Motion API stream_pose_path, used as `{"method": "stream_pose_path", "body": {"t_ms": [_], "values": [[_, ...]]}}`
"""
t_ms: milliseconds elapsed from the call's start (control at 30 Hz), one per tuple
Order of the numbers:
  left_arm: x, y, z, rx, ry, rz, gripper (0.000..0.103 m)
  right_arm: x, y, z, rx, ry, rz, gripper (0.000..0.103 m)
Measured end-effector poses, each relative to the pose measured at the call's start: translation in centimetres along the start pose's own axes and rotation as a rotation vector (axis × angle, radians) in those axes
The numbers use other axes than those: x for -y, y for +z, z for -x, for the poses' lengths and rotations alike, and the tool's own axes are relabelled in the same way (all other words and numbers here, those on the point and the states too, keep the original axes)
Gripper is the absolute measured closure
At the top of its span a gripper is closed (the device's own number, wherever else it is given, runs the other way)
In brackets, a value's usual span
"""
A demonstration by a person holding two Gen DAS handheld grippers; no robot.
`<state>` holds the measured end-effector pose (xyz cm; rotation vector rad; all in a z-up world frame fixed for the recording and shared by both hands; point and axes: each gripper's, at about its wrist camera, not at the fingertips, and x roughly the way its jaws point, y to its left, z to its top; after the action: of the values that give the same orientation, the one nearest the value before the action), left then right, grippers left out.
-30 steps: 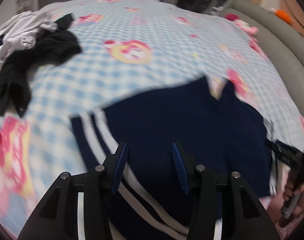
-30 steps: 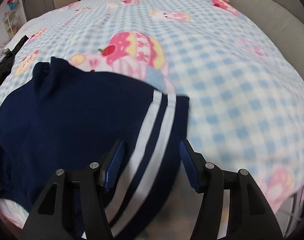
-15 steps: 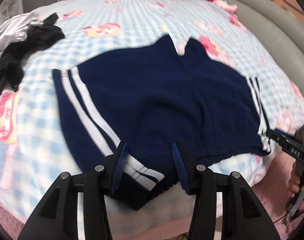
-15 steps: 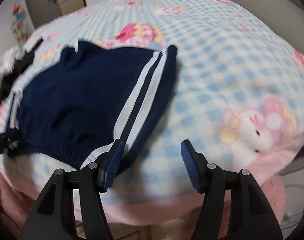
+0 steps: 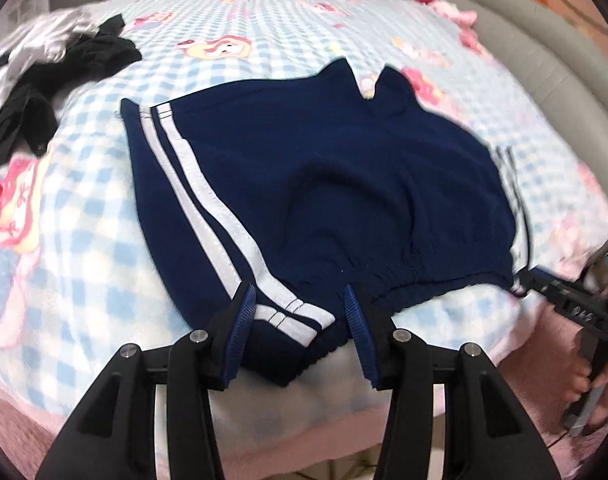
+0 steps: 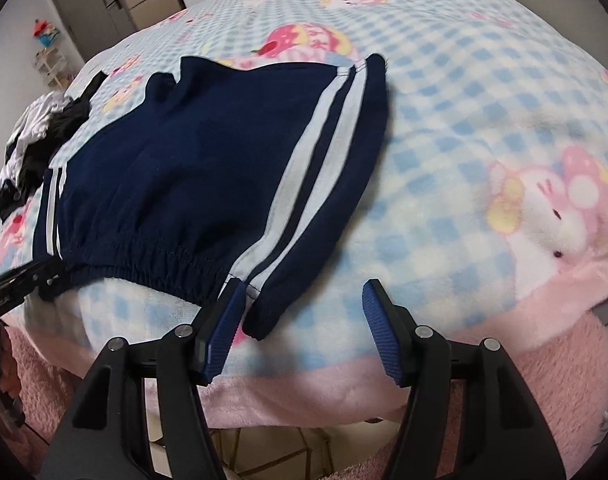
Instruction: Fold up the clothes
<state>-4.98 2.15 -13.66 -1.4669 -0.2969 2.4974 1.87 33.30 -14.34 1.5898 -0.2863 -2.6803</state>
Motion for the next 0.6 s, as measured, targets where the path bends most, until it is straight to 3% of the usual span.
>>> {"method": "stream_pose_path", "body": {"t_ms": [133, 200, 300, 400, 600], "values": [[-0.4, 1.0, 0.7, 0.027, -0.163, 0.092, 0.054, 0.3, 0.2, 0.2, -0.018, 0.143, -0.039, 0.046], [0.8, 1.3, 0.1, 0.023, -0.142, 0.052, 0.054, 0.5, 0.4, -0.2, -0.037, 0.2, -0.076, 0.053], [1.7, 1.3, -2.0, -0.039, -0.078, 0.023, 0.054, 0.8, 0.8, -1.5, -0.061, 0.211, -0.156, 0.065], [2.1, 0.8, -3.1, -0.063, -0.051, 0.009, 0.054, 0.2, 1.3, -1.8, -0.069, 0.196, -0.129, 0.073], [1.8, -0.1, -2.7, -0.027, -0.051, 0.04, 0.054, -1.2, 3.7, -1.9, -0.05, 0.186, -0.064, 0.085]]}}
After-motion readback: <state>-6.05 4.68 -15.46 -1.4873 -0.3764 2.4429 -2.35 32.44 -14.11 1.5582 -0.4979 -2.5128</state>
